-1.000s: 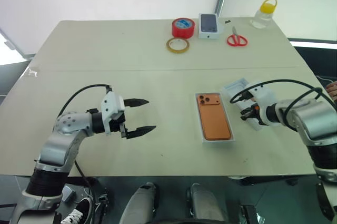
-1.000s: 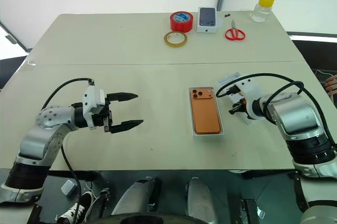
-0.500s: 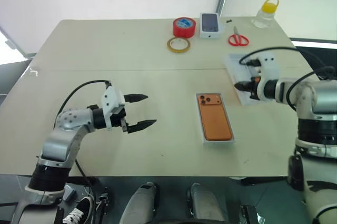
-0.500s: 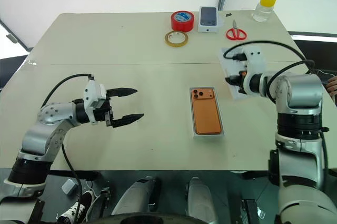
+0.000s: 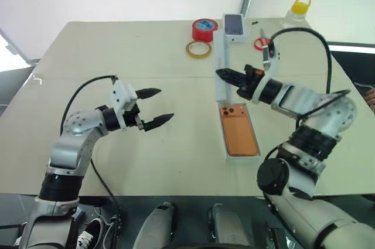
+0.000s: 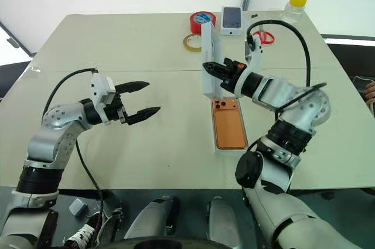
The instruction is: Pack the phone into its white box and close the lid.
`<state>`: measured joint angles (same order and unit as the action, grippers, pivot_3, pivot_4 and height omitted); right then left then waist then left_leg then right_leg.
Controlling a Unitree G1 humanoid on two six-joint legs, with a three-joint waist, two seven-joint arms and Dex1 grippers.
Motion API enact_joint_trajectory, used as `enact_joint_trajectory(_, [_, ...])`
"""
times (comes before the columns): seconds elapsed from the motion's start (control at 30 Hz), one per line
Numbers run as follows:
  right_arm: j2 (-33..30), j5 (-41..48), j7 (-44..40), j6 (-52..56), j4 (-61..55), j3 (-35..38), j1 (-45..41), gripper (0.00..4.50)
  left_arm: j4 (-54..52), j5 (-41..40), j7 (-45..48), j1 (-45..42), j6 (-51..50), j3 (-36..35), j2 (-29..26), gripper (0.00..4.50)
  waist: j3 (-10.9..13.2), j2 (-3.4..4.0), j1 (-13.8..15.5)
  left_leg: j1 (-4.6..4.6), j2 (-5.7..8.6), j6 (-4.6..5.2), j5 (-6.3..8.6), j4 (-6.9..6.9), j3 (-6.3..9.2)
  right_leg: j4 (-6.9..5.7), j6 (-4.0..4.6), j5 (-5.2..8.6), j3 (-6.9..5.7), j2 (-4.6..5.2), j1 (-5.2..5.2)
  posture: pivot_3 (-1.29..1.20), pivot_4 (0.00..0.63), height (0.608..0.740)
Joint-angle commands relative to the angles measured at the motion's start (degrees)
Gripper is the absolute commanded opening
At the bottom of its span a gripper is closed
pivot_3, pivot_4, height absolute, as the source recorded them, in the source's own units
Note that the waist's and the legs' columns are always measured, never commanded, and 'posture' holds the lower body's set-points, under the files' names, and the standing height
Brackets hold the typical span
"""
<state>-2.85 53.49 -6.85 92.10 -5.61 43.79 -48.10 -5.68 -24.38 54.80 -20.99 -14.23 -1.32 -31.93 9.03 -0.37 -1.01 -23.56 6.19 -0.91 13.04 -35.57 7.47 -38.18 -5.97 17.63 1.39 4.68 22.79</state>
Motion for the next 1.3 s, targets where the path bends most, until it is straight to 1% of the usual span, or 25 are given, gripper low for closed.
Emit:
enact_joint_trajectory(0.03, [1.62,16.64,9.37,0.40,-4.35,-0.96,4.18,0.05,-2.23,-0.64,-0.81,0.15,0.34,-0.82,0.40,4.50,0.00,0.00,-0.09,0.00,0.00,0.00,0.00,0.00,0.00,-0.01,0.00,0.00,0.00,0.00,0.00,0.00,0.150,0.740])
enact_joint_trajectory(0.1, [2.37,23.78,15.15,0.40,-5.46,-2.14,6.50,0.05,-2.75,-0.71,-1.06,0.52,-0.01,-0.62,0.71,4.50,0.00,0.02,-0.26,0.00,-0.01,0.00,-0.01,0.01,0.00,-0.02,0.00,0.00,0.01,-0.01,0.01,0.00,0.150,0.740])
enact_joint_trajectory(0.17, [0.86,33.03,21.02,-1.30,-5.89,-6.28,10.15,0.05,-2.98,-0.64,-1.34,0.70,-0.14,-0.39,1.05,4.50,0.02,0.04,-0.36,0.00,-0.01,0.00,-0.01,0.02,-0.02,-0.05,0.01,0.00,0.04,-0.01,0.04,0.00,0.150,0.740])
enact_joint_trajectory(0.23, [-3.17,44.89,27.75,-7.85,-6.36,-13.18,14.77,0.05,-3.02,-0.99,-1.80,0.59,-0.64,-0.42,1.54,4.50,0.02,0.04,-0.34,0.01,-0.02,0.00,-0.02,0.02,-0.02,-0.06,0.01,-0.01,0.04,-0.01,0.04,0.00,0.150,0.740])
enact_joint_trajectory(0.3, [-9.92,55.30,31.91,-13.53,-7.66,-21.21,20.06,0.05,-3.25,-1.02,-2.10,0.46,-0.97,-0.14,2.00,4.50,0.02,0.04,-0.32,0.01,-0.01,0.01,-0.02,0.02,-0.02,-0.03,0.01,0.00,0.04,0.00,0.02,0.00,0.150,0.740])
enact_joint_trajectory(0.33, [-12.72,57.99,32.58,-15.77,-8.45,-24.27,21.98,0.05,-3.35,-1.02,-2.19,0.43,-1.13,-0.04,2.17,4.50,0.02,0.04,-0.24,0.01,-0.01,0.01,-0.02,0.01,-0.02,0.01,0.01,0.00,0.04,0.01,-0.02,0.00,0.150,0.740])
enact_joint_trajectory(0.4, [-16.74,59.48,31.85,-19.11,-9.90,-28.39,25.24,0.05,-3.81,-1.30,-2.49,0.56,-1.67,0.08,2.60,4.50,0.02,0.04,-0.23,0.01,-0.01,0.04,-0.01,-0.02,-0.03,0.04,0.00,0.00,0.02,0.01,-0.05,0.00,0.150,0.740])
enact_joint_trajectory(0.5, [-20.06,59.51,29.22,-23.60,-11.97,-32.20,28.93,0.05,-5.35,-1.38,-2.32,1.82,-2.24,0.71,2.91,4.50,0.02,0.03,-0.52,0.02,-0.04,0.05,-0.01,-0.02,-0.03,0.03,0.00,0.00,0.01,-0.03,-0.07,0.00,0.150,0.740])
enact_joint_trajectory(0.57, [-21.81,59.51,28.52,-25.89,-12.93,-34.15,29.94,0.00,-6.00,-0.47,-1.91,3.05,-1.60,1.30,2.79,3.99,0.02,0.03,-0.74,0.04,-0.06,0.05,-0.01,-0.02,-0.02,0.03,0.00,0.00,0.00,-0.06,-0.10,0.00,0.150,0.740])
enact_joint_trajectory(0.63, [-22.10,59.51,27.78,-28.42,-13.90,-35.66,29.82,0.00,-6.75,-2.80,-1.29,3.67,-4.35,1.20,3.02,3.24,0.03,0.02,-0.76,0.07,-0.05,0.05,-0.01,-0.02,-0.02,0.04,0.00,0.00,0.00,-0.05,-0.14,0.00,0.150,0.740])
enact_joint_trajectory(0.7, [-22.33,59.51,27.84,-30.44,-14.48,-36.66,29.72,0.00,-7.04,-2.96,-1.92,3.86,-4.93,1.12,3.26,2.19,0.03,0.02,-0.91,0.07,-0.05,0.05,-0.01,-0.03,-0.02,0.04,0.00,0.00,0.00,-0.05,-0.13,0.00,0.150,0.740])
enact_joint_trajectory(0.73, [-22.30,59.51,28.25,-31.37,-14.46,-36.89,29.88,0.00,-7.30,-3.30,-1.67,4.01,-5.25,1.20,3.22,1.76,0.03,0.02,-0.91,0.07,-0.05,0.05,-0.01,-0.03,-0.01,0.04,0.00,0.00,-0.01,-0.05,-0.13,0.00,0.150,0.740])
enact_joint_trajectory(0.8, [-22.26,59.51,29.92,-33.22,-14.22,-37.51,29.76,0.00,-7.48,-2.81,-2.19,4.28,-4.79,1.60,3.71,0.60,0.03,0.02,-0.90,0.07,-0.06,0.05,-0.01,-0.03,0.00,0.05,0.00,0.00,-0.01,-0.05,-0.14,0.00,0.150,0.740])
enact_joint_trajectory(0.83, [-22.33,59.51,30.70,-33.98,-14.21,-37.79,29.71,0.00,-7.58,-2.69,-2.42,4.43,-4.70,1.76,3.90,0.16,0.03,0.02,-0.87,0.07,-0.05,0.05,0.00,-0.03,0.00,0.05,0.00,0.00,-0.01,-0.05,-0.14,0.00,0.150,0.740])
enact_joint_trajectory(0.87, [-21.32,59.51,30.80,-34.39,-13.92,-37.98,30.05,0.00,-7.42,-1.53,-2.66,4.63,-3.70,2.70,4.26,0.07,0.03,0.02,-0.83,0.07,-0.05,0.05,0.00,-0.03,0.00,0.06,0.00,0.00,-0.01,-0.04,-0.14,0.00,0.150,0.740])
enact_joint_trajectory(0.9, [-21.47,59.51,30.38,-34.27,-13.92,-38.44,30.44,0.00,-7.16,-0.68,-3.06,4.72,-3.00,3.50,4.83,0.07,0.03,0.02,-0.81,0.07,-0.05,0.05,-0.01,-0.03,0.00,0.06,0.00,0.00,-0.01,-0.04,-0.14,0.00,0.150,0.740])
enact_joint_trajectory(1.03, [-23.90,59.51,33.24,-33.85,-11.99,-40.17,31.89,0.00,-3.02,4.04,-4.64,4.27,-0.16,7.19,7.13,0.07,0.03,0.01,-0.23,0.07,-0.04,0.06,0.00,-0.02,-0.01,0.09,0.00,0.00,0.00,-0.04,-0.15,0.00,0.150,0.740])
enact_joint_trajectory(1.13, [-22.78,59.51,34.35,-34.80,-10.67,-39.09,31.57,0.00,0.60,5.53,-4.29,3.15,0.89,9.03,8.51,0.07,0.03,-0.01,0.08,0.08,-0.04,0.07,0.00,-0.03,-0.02,0.10,0.00,0.00,0.00,-0.04,-0.18,0.00,0.150,0.740])
enact_joint_trajectory(1.3, [-23.10,59.51,34.22,-34.82,-8.64,-37.77,29.50,0.00,6.36,7.32,-4.48,1.16,3.19,12.00,13.45,0.07,0.03,-0.02,0.25,0.07,-0.03,0.09,0.02,-0.05,-0.02,0.13,0.00,0.01,-0.01,-0.03,-0.20,0.00,0.150,0.740])
